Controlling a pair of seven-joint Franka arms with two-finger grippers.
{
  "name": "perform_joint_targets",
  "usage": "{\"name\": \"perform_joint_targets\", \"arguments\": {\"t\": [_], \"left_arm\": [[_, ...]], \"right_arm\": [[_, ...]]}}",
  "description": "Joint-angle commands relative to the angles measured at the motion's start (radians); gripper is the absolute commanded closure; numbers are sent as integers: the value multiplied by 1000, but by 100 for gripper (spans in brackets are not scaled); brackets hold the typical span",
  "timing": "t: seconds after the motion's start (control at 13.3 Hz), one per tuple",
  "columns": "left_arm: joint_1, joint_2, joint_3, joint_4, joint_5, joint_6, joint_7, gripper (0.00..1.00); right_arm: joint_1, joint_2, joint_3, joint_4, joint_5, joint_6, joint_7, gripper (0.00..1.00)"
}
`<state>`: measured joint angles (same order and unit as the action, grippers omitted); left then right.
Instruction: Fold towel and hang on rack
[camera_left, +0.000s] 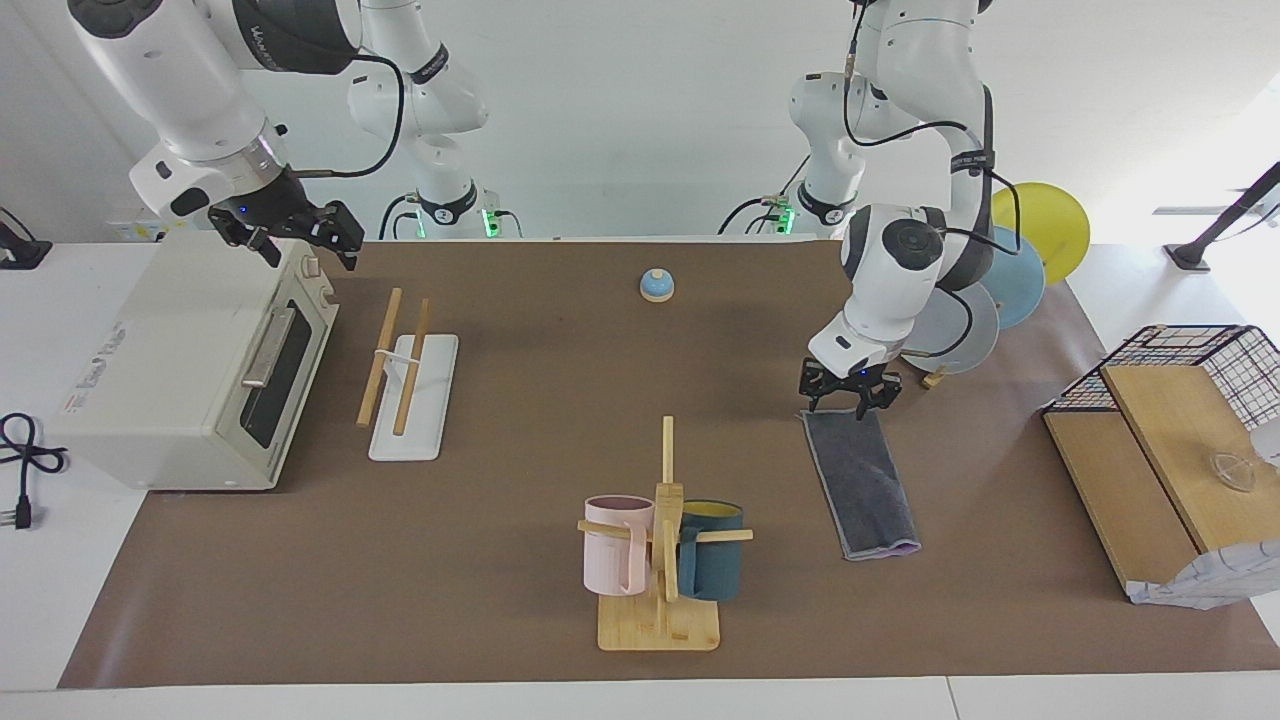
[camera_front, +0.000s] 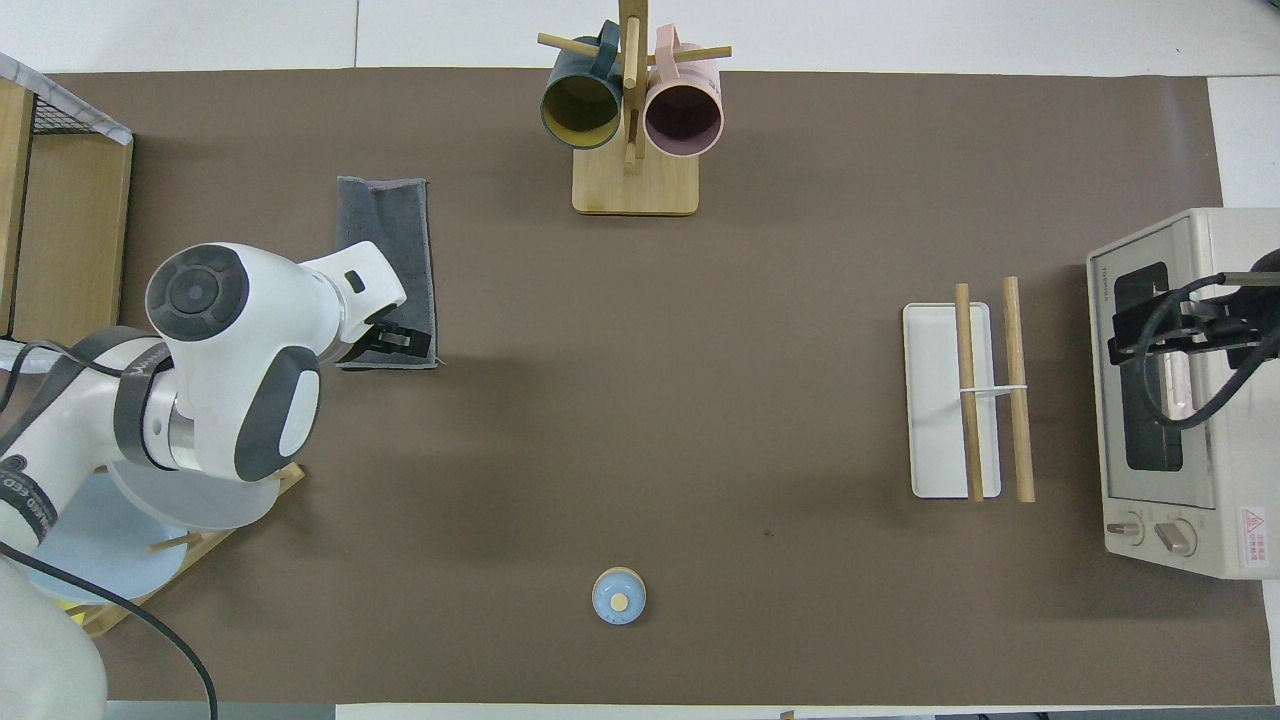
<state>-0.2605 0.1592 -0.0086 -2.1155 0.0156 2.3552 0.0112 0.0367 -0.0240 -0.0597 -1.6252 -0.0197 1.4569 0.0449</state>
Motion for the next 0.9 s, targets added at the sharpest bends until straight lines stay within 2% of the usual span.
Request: {"name": "perform_joint_targets", "arguments": {"t": [0.0,0.3,0.37,0.82], "left_arm": [[73,-4,-5,34,6,-34,-4,0],[205,14,-5,39,-193,21,125,0],[217,31,-4,39,-263,47,130,0],[218,126,-13,42,-408,93,133,0]], "right_arm": [[-15,-4,11,-5,-2,7,7,0],[-15,-4,11,-5,-2,7,7,0],[-15,-4,11,-5,-2,7,7,0],[-15,-4,11,-5,-2,7,7,0]]}}
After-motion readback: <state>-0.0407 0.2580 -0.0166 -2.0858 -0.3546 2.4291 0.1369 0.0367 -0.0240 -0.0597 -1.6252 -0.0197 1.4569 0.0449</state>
